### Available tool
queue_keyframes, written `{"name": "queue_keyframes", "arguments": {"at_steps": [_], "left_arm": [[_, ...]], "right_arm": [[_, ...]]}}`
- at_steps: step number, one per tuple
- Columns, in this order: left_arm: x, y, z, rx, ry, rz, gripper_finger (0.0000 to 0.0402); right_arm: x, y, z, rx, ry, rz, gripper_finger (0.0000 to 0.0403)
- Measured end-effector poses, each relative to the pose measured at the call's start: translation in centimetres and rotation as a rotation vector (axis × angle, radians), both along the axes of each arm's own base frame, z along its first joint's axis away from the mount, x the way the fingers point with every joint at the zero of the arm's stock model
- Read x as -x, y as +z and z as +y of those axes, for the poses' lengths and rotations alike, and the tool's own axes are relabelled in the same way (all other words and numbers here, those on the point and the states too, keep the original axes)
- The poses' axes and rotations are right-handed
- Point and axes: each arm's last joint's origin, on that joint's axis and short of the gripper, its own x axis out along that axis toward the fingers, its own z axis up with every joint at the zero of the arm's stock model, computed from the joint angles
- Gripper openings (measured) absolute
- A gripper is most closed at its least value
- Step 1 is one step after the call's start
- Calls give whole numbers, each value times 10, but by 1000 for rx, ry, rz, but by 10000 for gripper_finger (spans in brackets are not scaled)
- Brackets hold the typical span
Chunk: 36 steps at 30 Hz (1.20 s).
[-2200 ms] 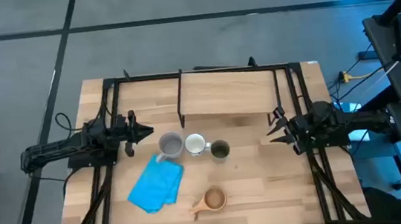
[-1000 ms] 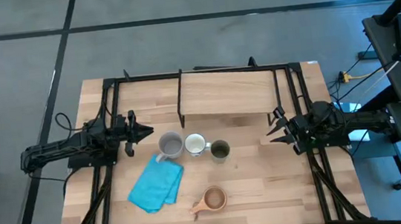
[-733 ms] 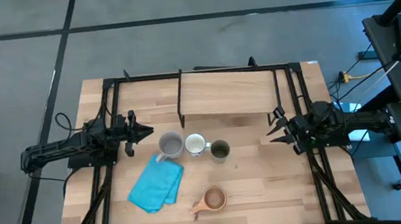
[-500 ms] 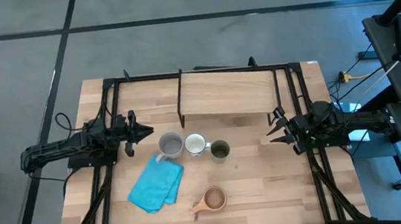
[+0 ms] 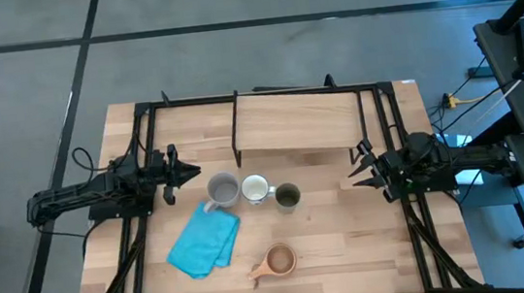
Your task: Stack small to large cups/mugs on shelf
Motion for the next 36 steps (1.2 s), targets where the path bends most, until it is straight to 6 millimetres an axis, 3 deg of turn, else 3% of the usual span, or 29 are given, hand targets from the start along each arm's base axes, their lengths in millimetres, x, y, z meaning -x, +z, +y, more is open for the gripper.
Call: {"name": "queue_keyframes", "arguments": {"at_steps": [36], "left_arm": [[0, 0, 0, 0, 0, -1, 47]], "right_arm": [[0, 0, 0, 100, -9, -35, 120]]}}
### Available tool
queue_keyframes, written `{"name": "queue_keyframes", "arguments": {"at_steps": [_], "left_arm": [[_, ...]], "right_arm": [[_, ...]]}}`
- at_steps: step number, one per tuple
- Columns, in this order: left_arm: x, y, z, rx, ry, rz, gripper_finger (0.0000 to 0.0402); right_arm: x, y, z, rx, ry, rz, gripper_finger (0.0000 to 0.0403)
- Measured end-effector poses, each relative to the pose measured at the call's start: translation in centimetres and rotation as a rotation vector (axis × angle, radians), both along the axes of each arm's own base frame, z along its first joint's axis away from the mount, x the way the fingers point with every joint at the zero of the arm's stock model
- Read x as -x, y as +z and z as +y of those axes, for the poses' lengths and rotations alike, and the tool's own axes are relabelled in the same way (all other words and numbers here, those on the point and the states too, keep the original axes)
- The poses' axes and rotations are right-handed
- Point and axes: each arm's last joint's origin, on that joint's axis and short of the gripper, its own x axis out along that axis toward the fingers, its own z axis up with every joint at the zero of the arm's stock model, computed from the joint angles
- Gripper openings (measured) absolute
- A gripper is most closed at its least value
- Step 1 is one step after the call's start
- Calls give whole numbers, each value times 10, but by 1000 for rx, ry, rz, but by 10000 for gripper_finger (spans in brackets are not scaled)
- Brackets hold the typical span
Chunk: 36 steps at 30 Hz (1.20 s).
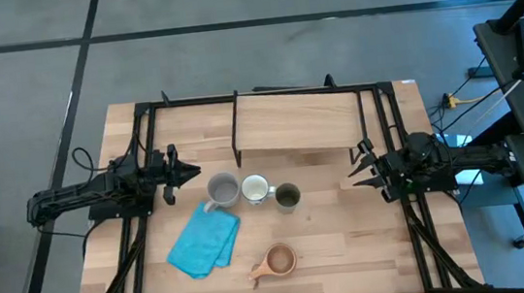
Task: Stack small to large cups/mugs on shelf
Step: Put the gray cup on the shelf
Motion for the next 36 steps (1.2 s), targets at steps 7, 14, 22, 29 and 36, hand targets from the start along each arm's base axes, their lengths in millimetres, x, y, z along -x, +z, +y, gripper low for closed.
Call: {"name": "queue_keyframes", "arguments": {"at_steps": [7, 14, 22, 29, 36], "left_arm": [[0, 3, 0, 8, 0, -30, 47], [4, 24, 2, 268, 34, -278, 47], [17, 51, 6, 378, 173, -645, 47], [24, 63, 4, 395, 133, -766, 47], [28, 103, -1, 267, 82, -525, 47]], "right_arm": [[0, 9, -3, -22, -90, -85, 120], [12, 42, -7, -113, -258, -445, 120], [37, 69, -16, -554, -413, -814, 120], [25, 93, -16, -721, -293, -659, 120], [-22, 171, -14, -594, -302, -343, 120]]}}
